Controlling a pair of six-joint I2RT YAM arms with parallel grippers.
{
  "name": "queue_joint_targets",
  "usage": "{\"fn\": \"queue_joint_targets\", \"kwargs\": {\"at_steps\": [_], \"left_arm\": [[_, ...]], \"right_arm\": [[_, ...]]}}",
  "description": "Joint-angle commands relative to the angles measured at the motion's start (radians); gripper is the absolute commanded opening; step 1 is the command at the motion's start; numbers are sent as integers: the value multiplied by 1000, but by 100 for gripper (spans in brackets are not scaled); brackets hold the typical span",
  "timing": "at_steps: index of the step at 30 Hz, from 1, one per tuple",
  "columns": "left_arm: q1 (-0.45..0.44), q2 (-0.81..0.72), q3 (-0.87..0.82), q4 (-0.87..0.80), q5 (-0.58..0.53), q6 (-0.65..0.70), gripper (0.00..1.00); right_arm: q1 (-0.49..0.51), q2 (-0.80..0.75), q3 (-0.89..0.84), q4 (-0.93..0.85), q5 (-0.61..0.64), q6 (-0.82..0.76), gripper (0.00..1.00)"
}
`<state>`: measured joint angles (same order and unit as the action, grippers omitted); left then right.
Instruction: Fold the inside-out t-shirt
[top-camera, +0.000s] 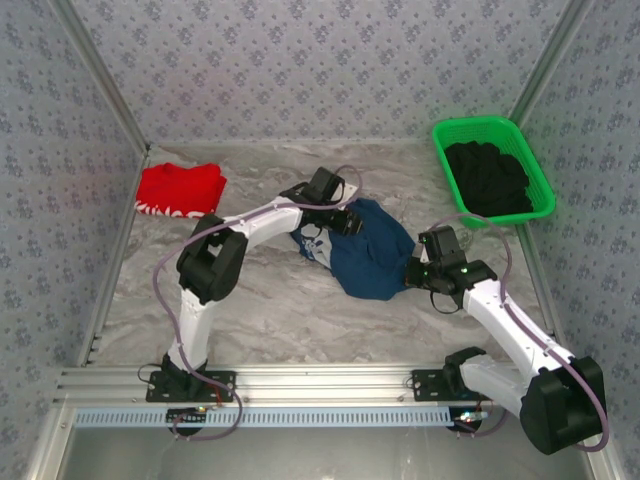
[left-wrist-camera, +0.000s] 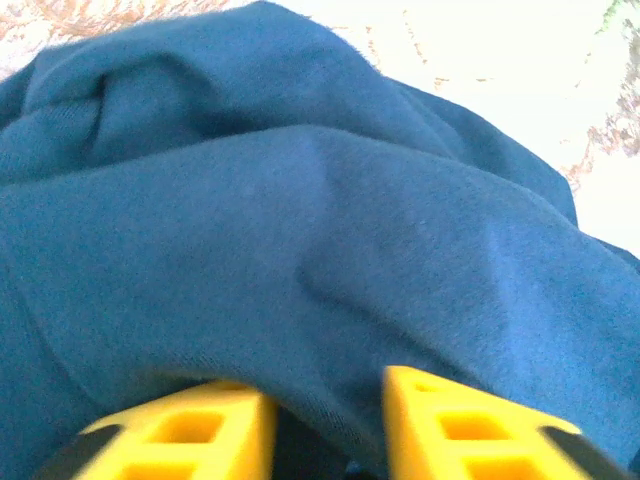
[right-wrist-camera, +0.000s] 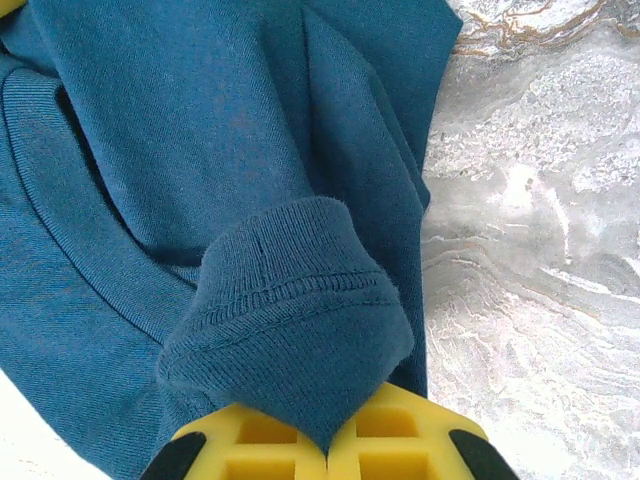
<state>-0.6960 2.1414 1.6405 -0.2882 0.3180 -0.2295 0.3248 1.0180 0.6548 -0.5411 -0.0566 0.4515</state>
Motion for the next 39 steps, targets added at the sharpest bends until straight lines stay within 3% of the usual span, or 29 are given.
{"fn": "queue_joint_targets", "kwargs": {"at_steps": [1, 5, 11, 14, 19, 26, 32, 37, 39], "left_arm": [[-2, 8, 38, 22, 31, -25, 20], [10, -12, 58, 39, 51, -23, 0], [62, -188, -57, 177, 63, -53, 0], [84, -334, -154, 260, 38, -85, 0], [138, -620, -247, 317, -65, -108, 0], [183, -942, -227, 305, -301, -39, 0], [194, -1010, -85, 199, -449, 74, 0], [296, -1041, -47, 87, -547, 90, 0], [331, -1060, -59, 66, -573, 92, 0]], "right_arm": [[-8, -11, 13, 11, 2, -25, 0], [-14, -13, 39, 17, 15, -47, 0], [-41, -39, 125, 39, 46, -114, 0], [-46, -69, 178, 111, 2, -165, 0], [-45, -107, 323, 245, -50, -286, 0], [-47, -58, 581, 352, -100, -402, 0], [-48, -61, 675, 543, -234, -374, 0], [-50, -91, 650, 631, -296, -373, 0], [-46, -81, 642, 651, -375, -347, 0]]}}
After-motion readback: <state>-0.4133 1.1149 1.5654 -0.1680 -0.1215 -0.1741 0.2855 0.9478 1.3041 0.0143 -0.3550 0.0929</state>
